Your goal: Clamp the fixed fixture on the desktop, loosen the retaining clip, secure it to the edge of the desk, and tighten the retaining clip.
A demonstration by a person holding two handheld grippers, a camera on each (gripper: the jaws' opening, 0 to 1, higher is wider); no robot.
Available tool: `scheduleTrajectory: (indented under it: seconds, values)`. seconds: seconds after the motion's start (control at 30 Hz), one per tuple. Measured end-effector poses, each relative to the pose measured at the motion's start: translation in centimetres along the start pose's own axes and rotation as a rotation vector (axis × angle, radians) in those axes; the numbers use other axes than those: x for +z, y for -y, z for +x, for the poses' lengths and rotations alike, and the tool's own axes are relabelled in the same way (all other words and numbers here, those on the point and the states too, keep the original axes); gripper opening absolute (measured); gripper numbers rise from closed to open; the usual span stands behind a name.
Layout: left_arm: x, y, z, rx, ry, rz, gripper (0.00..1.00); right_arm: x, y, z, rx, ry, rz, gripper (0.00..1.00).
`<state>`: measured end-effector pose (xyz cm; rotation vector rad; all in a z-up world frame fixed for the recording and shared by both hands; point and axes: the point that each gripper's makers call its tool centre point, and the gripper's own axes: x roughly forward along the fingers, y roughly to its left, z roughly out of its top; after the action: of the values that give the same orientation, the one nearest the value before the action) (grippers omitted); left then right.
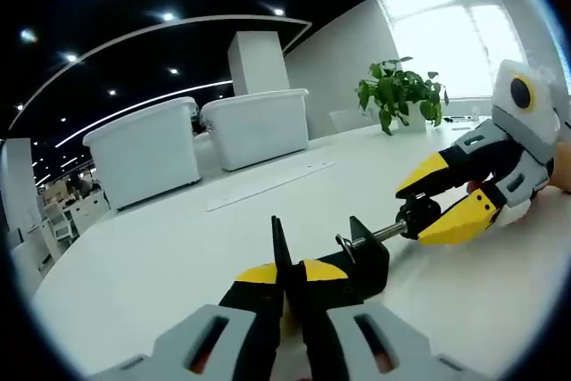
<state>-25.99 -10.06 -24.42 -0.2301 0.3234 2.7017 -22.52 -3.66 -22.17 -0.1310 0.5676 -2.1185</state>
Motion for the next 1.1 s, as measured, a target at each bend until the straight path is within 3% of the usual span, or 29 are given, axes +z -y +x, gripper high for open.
scheduleTrajectory:
  seconds: [0.3,0.37,0.5,0.67,0.73,0.9,1.1]
  values:
    - [0.0,0.0,0.0,0.003,0.001,0.002,0.07,0.3,-0.4,-0.2,-0.007,0.003,0.026,0.21]
    - [0.0,0.0,0.0,0.004,0.002,0.004,0.07,0.0,-0.2,-0.2,-0.005,-0.010,0.162,0.22]
    - [0.0,0.1,0.0,0.000,0.001,0.003,0.07,-0.3,0.4,-0.6,0.004,-0.030,0.341,0.26]
    - [0.0,0.1,-0.1,-0.002,0.002,0.003,0.07,0.6,0.9,-1.1,0.035,0.019,0.509,0.28]
    - [0.0,0.1,-0.1,-0.002,0.002,0.003,0.07,0.3,0.7,-1.2,0.060,-0.013,0.602,0.26]
    - [0.0,0.2,-0.2,-0.003,0.002,0.003,0.07,-1.0,0.0,-0.7,0.069,-0.081,0.554,0.27]
    - [0.0,0.1,-0.1,-0.003,0.002,0.004,0.07,-1.5,0.2,-0.5,0.059,-0.105,0.546,0.25]
